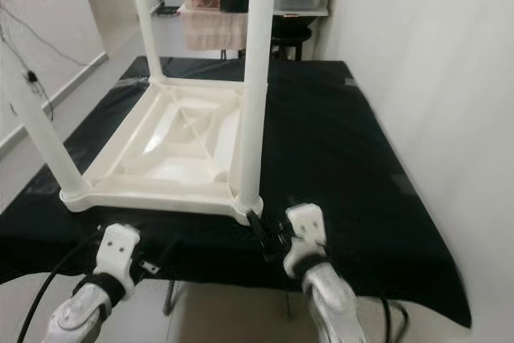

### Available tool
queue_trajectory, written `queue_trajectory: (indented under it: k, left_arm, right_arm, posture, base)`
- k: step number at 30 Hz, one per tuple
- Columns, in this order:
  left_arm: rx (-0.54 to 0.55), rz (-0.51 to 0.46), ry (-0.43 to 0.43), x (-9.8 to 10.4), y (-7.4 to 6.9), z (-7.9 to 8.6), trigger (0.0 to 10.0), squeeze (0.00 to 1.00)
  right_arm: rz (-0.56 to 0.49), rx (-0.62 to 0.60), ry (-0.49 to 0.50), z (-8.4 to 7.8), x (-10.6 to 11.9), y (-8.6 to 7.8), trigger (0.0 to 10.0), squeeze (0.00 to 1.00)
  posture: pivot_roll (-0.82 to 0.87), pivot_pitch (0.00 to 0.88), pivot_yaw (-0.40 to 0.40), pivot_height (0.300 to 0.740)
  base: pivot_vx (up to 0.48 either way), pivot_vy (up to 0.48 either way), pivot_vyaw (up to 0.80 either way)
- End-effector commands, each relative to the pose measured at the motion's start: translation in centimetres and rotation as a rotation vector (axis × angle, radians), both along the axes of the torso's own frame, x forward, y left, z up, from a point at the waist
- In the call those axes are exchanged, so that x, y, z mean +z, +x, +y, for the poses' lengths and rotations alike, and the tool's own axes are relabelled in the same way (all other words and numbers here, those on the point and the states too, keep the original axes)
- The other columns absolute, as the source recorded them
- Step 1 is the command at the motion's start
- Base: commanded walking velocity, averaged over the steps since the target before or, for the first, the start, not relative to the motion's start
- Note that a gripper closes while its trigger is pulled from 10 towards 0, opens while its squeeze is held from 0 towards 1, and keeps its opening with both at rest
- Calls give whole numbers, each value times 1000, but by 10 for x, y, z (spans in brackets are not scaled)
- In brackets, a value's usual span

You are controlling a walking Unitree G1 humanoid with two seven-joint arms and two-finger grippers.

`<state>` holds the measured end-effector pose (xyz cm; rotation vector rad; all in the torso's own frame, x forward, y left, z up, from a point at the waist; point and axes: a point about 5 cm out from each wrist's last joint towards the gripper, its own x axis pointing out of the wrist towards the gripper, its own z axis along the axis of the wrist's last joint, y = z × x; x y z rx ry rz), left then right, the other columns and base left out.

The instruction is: Building children table

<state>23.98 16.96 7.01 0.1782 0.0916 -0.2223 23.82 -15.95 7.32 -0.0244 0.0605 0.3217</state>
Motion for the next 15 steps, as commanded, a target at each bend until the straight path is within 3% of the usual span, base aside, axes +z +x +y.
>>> queue_trajectory:
  k: [1,8,15]
  left_arm:
    - [23,0,31,0,-2,2,10000,0]
    - [94,25,6,-1,-5,3,10000,0]
    - [95,32,25,-1,-3,3,10000,0]
  right_arm:
    - [-17,9,-20,3,4,-1,10000,0]
    - [-8,-59,-27,-7,4,2,10000,0]
    - [3,-47,1,-7,10,1,10000,0]
  posture:
    - [-28,0,19,740]
    - [-10,0,9,740]
    - [-11,0,5,740]
  base:
    - [0,0,0]
    - [0,0,0]
    - [0,478,0]
